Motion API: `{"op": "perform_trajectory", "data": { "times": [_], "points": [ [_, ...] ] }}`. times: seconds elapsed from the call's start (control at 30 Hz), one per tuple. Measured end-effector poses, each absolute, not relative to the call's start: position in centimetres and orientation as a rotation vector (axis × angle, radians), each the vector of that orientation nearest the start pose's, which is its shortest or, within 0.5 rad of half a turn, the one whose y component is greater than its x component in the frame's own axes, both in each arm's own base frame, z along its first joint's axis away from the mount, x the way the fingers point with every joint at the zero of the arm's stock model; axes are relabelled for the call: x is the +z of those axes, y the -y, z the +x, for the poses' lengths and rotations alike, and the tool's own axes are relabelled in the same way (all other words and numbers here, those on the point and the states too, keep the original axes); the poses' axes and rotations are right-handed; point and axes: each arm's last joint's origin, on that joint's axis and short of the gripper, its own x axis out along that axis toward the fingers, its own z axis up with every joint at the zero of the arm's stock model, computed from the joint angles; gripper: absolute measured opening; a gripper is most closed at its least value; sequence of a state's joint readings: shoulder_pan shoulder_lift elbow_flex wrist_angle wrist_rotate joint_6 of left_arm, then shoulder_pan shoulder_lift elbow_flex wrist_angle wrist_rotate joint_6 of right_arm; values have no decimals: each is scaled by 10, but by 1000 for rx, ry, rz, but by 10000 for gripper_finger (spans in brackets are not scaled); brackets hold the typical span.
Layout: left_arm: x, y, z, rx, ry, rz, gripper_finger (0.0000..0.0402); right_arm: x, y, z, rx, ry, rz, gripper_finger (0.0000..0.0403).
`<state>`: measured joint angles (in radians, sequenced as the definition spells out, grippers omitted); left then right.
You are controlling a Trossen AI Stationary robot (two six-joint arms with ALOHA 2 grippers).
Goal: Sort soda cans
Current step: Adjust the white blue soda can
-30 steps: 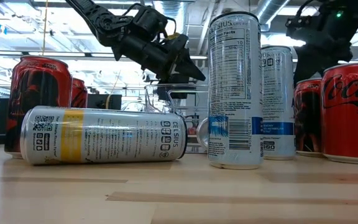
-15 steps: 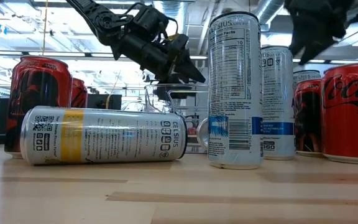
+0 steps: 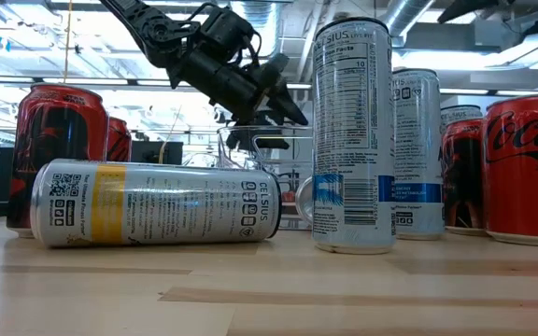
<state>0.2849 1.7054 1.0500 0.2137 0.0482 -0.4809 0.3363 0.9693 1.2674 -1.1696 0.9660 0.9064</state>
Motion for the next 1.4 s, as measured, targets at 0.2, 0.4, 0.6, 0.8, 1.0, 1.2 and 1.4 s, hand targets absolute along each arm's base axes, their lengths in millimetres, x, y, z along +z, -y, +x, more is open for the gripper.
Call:
{"op": "perform_trajectory", "data": {
  "times": [0.2, 0.4, 0.6, 0.8, 1.0, 1.2, 1.4],
  "points": [
    [228, -86, 366, 357, -401, -830, 281, 414, -15, 116, -779, -220, 668, 383],
    [250, -58, 376, 389, -491, -857, 281, 435, -18, 104, -683, -173, 789, 383],
    [260, -49, 379, 674, -517, -889, 281, 448, -19, 97, -605, -193, 702, 383],
    [257, -44, 410, 687, -407, -1035, 280, 453, -20, 84, -466, -245, 663, 383],
    [232, -44, 450, 714, -586, -952, 281, 454, -21, 71, -363, -272, 637, 383],
    [234, -43, 463, 784, -729, -906, 281, 454, -19, 61, -304, -280, 643, 383],
    [215, -42, 465, 837, -785, -919, 281, 454, -19, 60, -302, -276, 645, 383]
  ]
}}
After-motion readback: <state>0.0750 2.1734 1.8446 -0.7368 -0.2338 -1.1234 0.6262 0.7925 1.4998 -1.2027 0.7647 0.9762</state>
